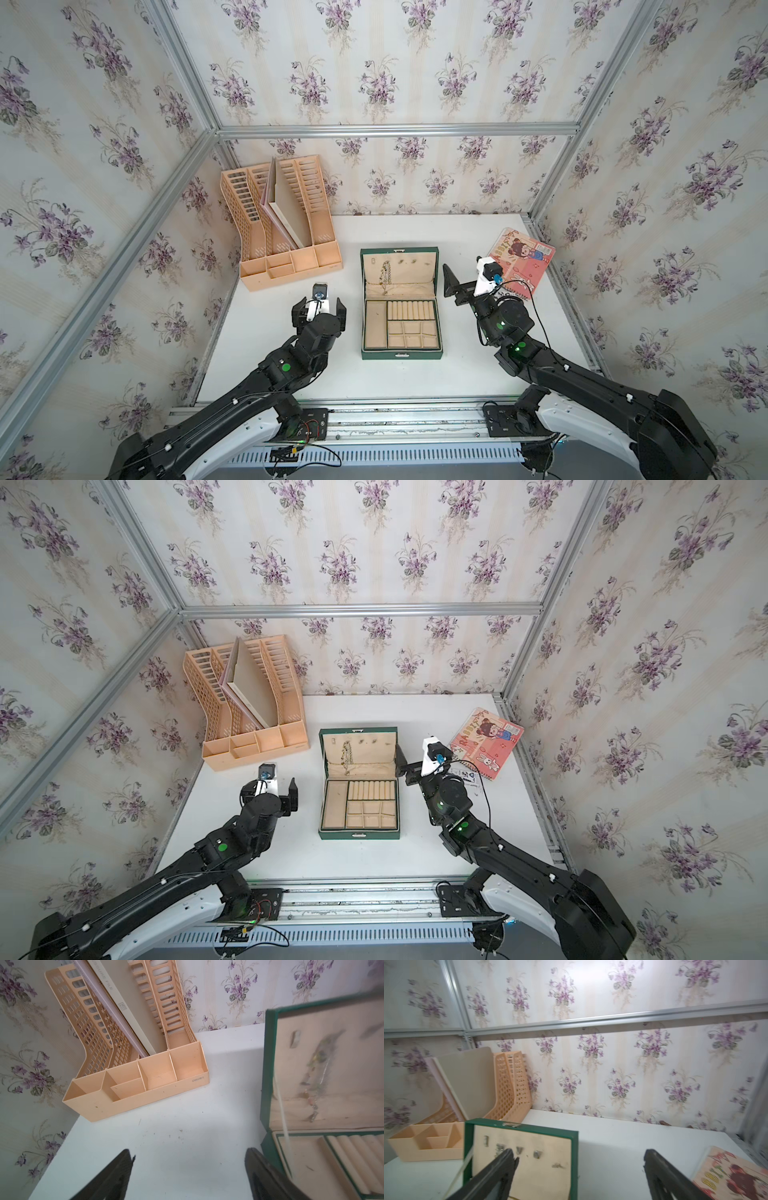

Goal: Put jewelry chain into jewelry box
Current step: Reset both arms

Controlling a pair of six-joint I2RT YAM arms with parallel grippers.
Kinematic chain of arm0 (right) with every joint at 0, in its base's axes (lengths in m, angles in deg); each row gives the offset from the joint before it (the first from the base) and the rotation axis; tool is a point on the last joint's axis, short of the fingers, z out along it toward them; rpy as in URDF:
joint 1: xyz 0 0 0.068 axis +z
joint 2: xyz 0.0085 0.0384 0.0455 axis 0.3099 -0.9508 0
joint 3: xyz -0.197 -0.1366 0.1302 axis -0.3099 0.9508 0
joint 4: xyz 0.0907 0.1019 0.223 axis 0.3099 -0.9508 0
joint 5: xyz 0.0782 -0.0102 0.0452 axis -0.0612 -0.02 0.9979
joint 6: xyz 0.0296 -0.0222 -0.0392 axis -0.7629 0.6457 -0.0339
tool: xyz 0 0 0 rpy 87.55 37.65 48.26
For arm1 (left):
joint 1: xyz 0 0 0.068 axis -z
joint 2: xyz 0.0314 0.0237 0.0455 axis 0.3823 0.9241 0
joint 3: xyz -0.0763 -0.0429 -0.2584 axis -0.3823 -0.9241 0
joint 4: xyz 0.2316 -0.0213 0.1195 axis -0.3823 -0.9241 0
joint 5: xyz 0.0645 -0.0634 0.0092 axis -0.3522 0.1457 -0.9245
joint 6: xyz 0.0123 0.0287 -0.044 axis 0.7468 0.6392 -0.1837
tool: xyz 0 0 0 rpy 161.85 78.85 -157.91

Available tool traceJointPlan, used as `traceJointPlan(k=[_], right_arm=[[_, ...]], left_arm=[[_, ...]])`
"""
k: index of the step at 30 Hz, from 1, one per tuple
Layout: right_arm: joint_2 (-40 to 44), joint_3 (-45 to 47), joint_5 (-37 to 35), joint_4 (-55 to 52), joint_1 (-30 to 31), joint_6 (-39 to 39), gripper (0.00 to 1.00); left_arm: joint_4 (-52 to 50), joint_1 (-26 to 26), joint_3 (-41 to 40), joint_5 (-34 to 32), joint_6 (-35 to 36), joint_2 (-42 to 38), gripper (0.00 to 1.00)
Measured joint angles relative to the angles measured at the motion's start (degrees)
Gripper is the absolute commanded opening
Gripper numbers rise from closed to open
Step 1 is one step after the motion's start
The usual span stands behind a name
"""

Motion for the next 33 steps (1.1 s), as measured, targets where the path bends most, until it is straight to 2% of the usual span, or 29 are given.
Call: traceJointPlan(k=[5, 10, 15, 19, 23, 25, 28, 30, 33], right_arm=[[0.59, 7.28, -1.86, 5.25, -9.62, 1.79, 1.0], [-3.52, 11.5, 0.61, 9.62, -21.4, 0.85, 1.0], [-12.39, 16.2, 1.7, 17.75, -26.43, -0.04, 1.0], [-21.42, 18.73, 3.15, 28.89, -27.78, 0.79, 1.0], [-31.41, 19.06, 5.6, 38.97, -28.41, 1.86, 1.0], [-35.12, 19.06, 7.74, 40.11, -28.55, 3.02, 1.0], [-36.59, 18.93, 9.88, 41.64, -28.5, 4.0, 1.0], [-35.95, 17.64, 8.2, 42.1, -28.59, 3.74, 1.0], [-34.73, 15.08, 5.95, 43.04, -29.4, 2.29, 1.0]], left_arm=[[16.0, -12.66, -2.56, 7.45, 11.82, 8.46, 0.88], [28.33, -23.52, -2.75, 14.73, 18.8, 23.39, 0.89], [37.44, -29.42, -4.46, 23.34, 22.18, 31.43, 0.89], [41.18, -33.16, -3.65, 28.37, 22.49, 33.09, 0.91], [39.15, -36.52, 1.2, 33.48, 21.42, 35.15, 0.91], [37.22, -38.1, 3.48, 37.42, 21.0, 35.91, 0.91], [35.08, -40.15, 4.79, 40.81, 19.43, 36.41, 0.91], [34.91, -41.18, 4.55, 41.07, 17.18, 36.41, 0.97], [39.78, -41.86, 1.33, 40.37, 13.09, 37.55, 0.99]])
